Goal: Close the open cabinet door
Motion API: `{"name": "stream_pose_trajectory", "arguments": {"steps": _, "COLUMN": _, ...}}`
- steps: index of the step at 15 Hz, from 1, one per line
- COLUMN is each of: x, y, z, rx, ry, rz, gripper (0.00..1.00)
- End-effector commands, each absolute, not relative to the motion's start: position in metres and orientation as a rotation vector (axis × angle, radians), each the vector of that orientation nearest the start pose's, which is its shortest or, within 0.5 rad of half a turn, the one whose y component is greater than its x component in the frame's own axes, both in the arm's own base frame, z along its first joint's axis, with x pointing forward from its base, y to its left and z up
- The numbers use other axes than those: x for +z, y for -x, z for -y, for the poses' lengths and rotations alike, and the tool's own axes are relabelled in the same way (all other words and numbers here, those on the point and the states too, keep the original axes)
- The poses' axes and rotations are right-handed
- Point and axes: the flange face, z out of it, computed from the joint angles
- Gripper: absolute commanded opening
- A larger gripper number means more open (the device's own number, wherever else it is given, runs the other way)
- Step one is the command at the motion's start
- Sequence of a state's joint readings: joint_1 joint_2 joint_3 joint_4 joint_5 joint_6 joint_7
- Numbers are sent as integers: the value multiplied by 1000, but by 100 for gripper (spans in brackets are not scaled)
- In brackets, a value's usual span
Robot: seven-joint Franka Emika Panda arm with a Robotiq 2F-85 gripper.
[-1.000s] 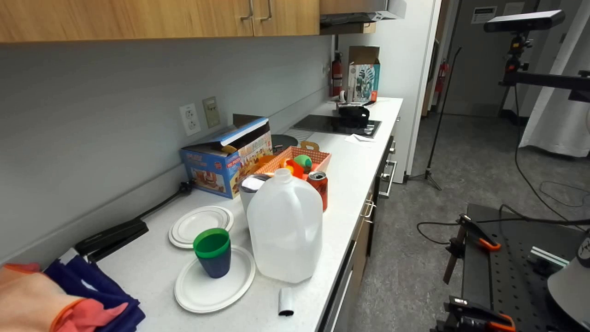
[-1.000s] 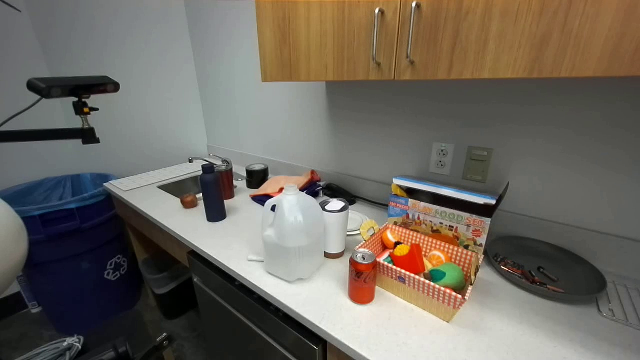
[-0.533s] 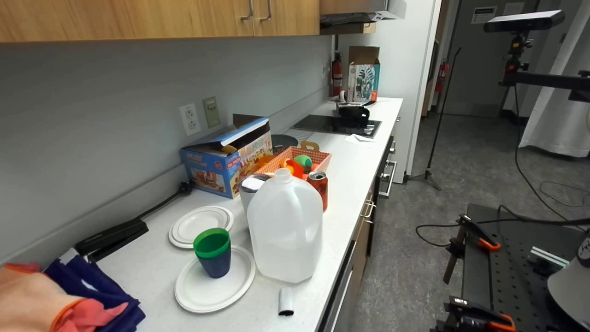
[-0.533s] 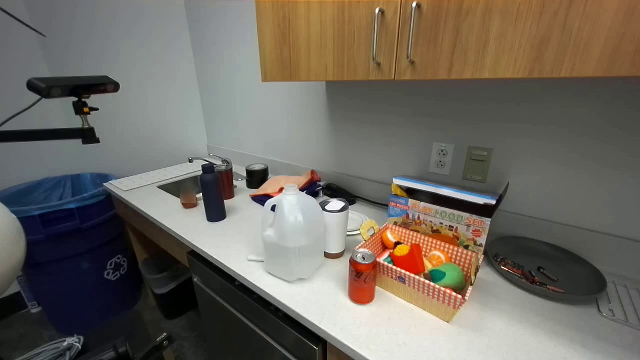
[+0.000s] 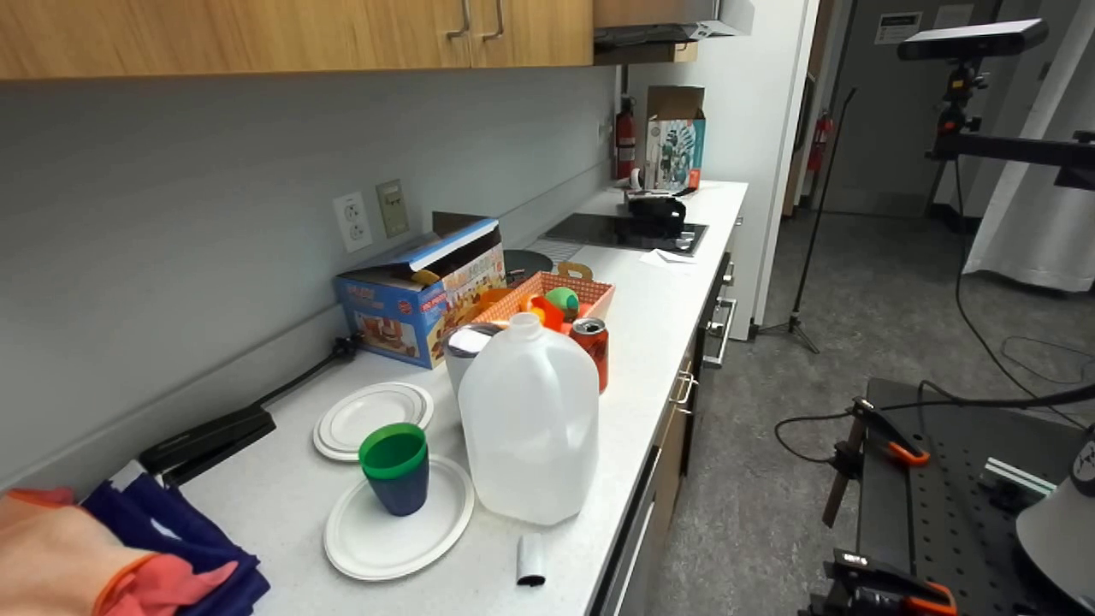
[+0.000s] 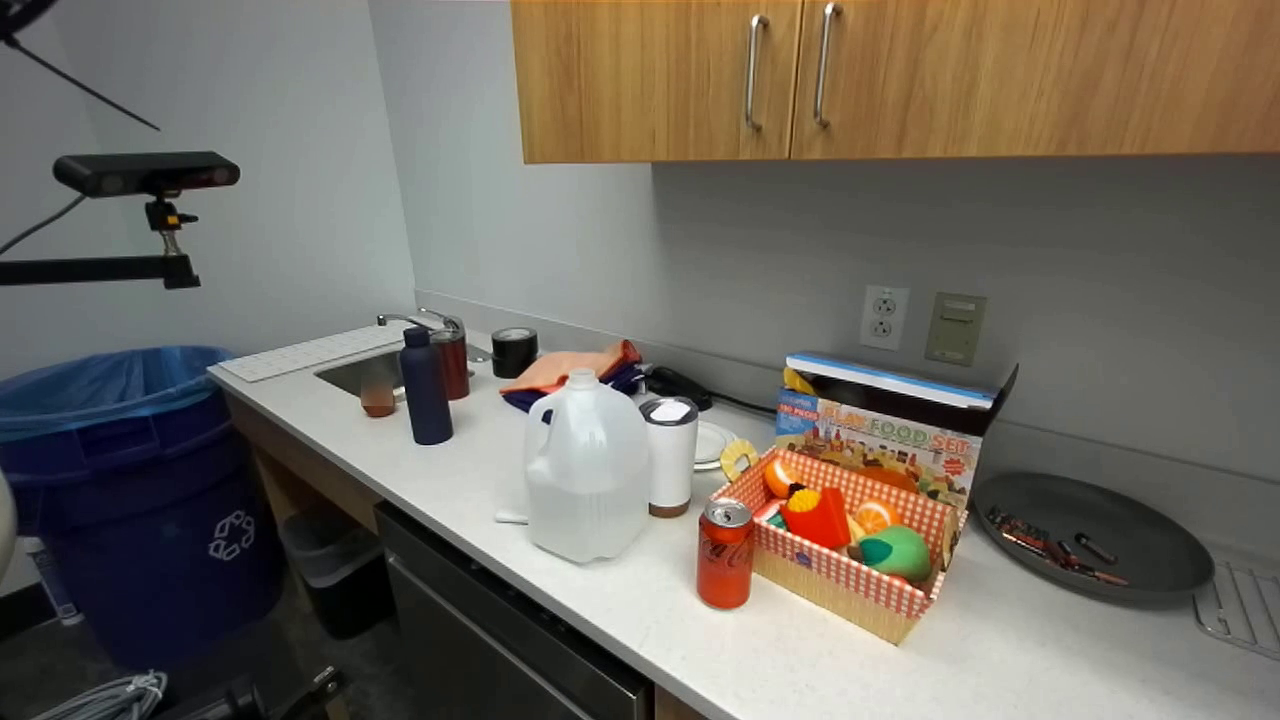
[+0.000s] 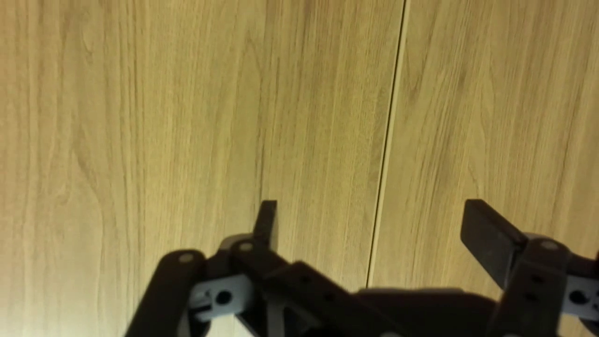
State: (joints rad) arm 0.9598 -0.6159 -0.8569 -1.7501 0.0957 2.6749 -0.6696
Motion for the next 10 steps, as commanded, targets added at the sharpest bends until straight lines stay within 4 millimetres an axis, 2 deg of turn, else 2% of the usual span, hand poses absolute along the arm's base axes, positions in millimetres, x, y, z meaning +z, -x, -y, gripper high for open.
{"name": "stream_pose_trajectory", "arguments": {"steps": 1, "x": 834, "y": -427, "z": 150, "rx": -1900, "ry": 2290, "rz": 484, "gripper": 100}}
{"name": "stream_pose_trajectory", "arguments": {"steps": 6, "x": 828, "y": -388, "z": 138, "rx": -1867, "ry": 2322, "rz": 451, "gripper": 100}}
{"name": "stream_pose_trajectory", "arguments": {"steps": 9, "x": 821, "y": -366, "z": 138, "rx": -1814, "ry": 2319, "rz": 404, "gripper": 100}}
{"name": "stream_pose_trajectory", "arguments": {"steps": 10, "x": 826, "y": -386, "z": 137, "rx": -1852, "ry": 2333, "rz": 423, "gripper": 100}}
